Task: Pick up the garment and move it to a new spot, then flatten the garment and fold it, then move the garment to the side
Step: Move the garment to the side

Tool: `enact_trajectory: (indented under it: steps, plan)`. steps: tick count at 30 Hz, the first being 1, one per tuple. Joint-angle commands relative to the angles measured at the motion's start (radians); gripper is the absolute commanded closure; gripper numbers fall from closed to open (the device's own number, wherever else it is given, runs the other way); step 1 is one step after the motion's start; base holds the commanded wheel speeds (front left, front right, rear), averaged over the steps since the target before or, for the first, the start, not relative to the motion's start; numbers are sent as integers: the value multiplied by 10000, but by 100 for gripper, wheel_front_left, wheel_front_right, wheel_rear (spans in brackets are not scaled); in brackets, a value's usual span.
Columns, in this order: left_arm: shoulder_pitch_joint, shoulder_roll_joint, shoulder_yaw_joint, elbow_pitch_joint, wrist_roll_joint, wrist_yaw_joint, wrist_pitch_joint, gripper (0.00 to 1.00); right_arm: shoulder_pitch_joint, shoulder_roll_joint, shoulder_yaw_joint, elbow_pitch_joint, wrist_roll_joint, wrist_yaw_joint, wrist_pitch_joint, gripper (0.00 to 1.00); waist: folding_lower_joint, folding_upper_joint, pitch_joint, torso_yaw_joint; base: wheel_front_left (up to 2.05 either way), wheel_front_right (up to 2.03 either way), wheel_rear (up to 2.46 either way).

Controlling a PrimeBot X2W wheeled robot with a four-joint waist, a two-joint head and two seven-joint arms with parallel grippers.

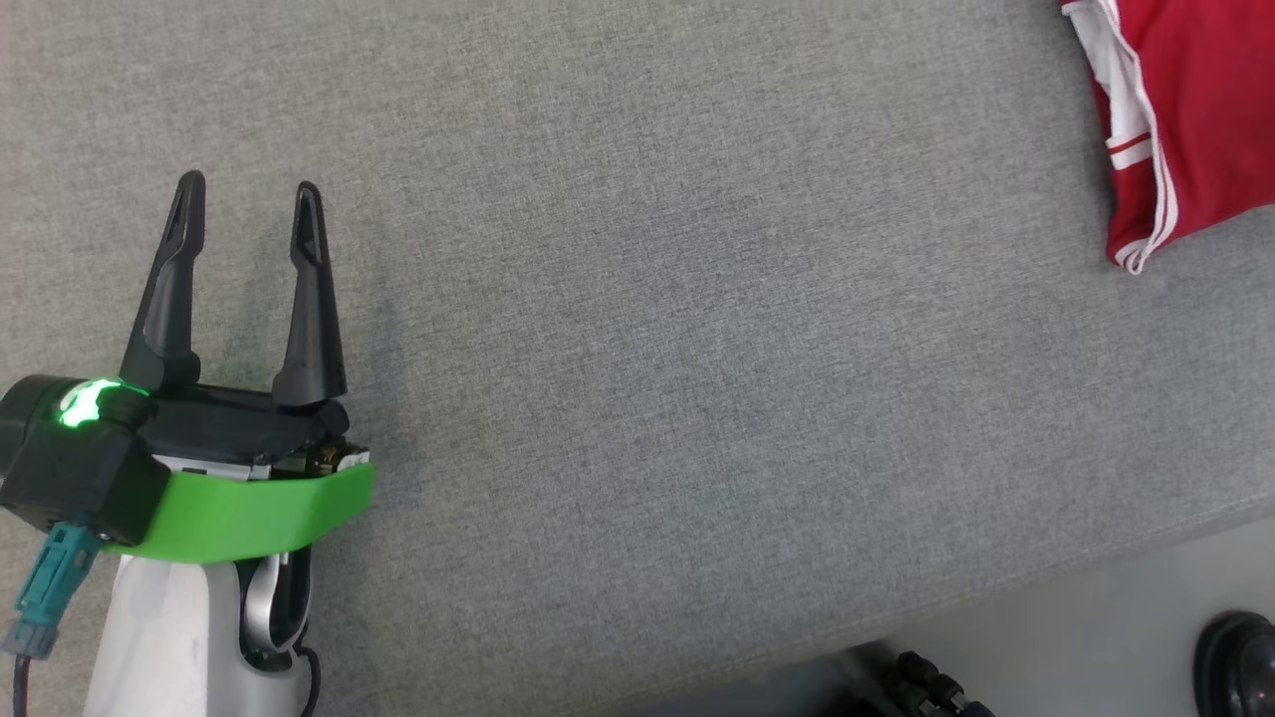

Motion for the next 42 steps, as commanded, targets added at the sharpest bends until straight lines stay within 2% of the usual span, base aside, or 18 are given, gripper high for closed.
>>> enact_trajectory:
  steps: [1,2,3,10,16,23,30,35,42]
  plan:
    - [-69,113,52,-82,61,-39,1,0,-97,32,-89,112,-153,-20,-71,100,-1,0,292,43,0,0,0]
    - [-42,129,65,-117,64,-39,1,0,-138,34,-188,163,-246,-20,-150,83,-1,0,311,58,0,0,0]
    - [-25,126,70,-141,74,-39,1,0,-153,45,-238,208,-377,-20,-223,0,-1,0,307,81,0,0,0]
    - [81,-84,197,200,-156,-35,1,0,217,563,-1138,104,-590,-20,-1722,0,-1,0,-299,358,0,0,0]
    - [425,-249,532,1082,-241,-34,1,0,975,1865,-2446,-445,828,-18,-3025,0,-1,0,-1485,612,0,0,0]
    - [998,-470,1093,2316,-152,-32,1,0,2911,2986,-1883,-2279,2346,-18,-3639,0,-1,0,-3227,963,0,0,0]
    - [1489,-596,1461,3294,-187,47,0,0,5072,3712,-1248,-3949,3187,-17,-3684,0,-1,0,-4433,1354,0,0,0]
    - [1805,-630,1614,3746,-107,35,0,0,6169,4205,-920,-4520,3136,-17,-3740,0,-1,0,-4950,1407,0,0,0]
    - [2234,-654,1665,4134,-79,9,1,0,7200,4839,-486,-4458,3037,-17,-3680,0,-1,0,-5435,1374,0,0,0]
